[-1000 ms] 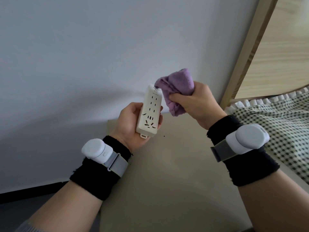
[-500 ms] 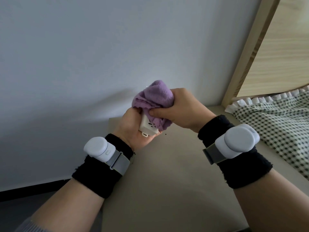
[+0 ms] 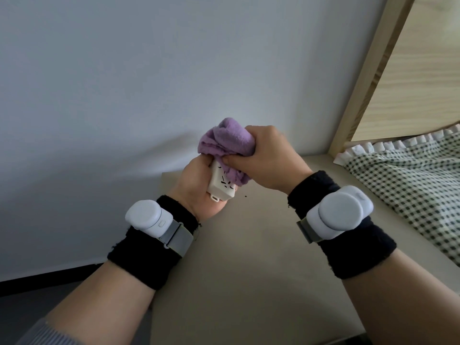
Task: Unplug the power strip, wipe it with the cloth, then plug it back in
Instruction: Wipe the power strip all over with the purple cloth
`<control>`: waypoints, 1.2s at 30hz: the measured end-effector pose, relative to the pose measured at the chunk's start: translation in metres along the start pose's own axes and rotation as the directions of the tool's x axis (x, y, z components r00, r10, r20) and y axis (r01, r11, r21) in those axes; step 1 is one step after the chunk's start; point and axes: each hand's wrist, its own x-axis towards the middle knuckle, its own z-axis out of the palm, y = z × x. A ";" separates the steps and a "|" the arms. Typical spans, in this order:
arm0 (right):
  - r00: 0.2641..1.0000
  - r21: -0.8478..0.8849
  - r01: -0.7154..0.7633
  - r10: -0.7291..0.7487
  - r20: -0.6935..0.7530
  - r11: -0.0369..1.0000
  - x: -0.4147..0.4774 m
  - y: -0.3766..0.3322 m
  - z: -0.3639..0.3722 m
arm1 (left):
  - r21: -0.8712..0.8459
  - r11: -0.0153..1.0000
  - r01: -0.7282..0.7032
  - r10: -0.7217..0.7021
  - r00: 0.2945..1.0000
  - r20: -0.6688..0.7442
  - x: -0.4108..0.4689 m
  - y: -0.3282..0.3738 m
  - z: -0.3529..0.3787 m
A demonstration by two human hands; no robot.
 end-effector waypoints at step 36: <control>0.987 0.043 -0.047 0.040 0.156 0.998 -0.002 0.000 -0.007 | 0.061 0.998 0.021 -0.022 1.000 0.021 -0.003 0.000 0.004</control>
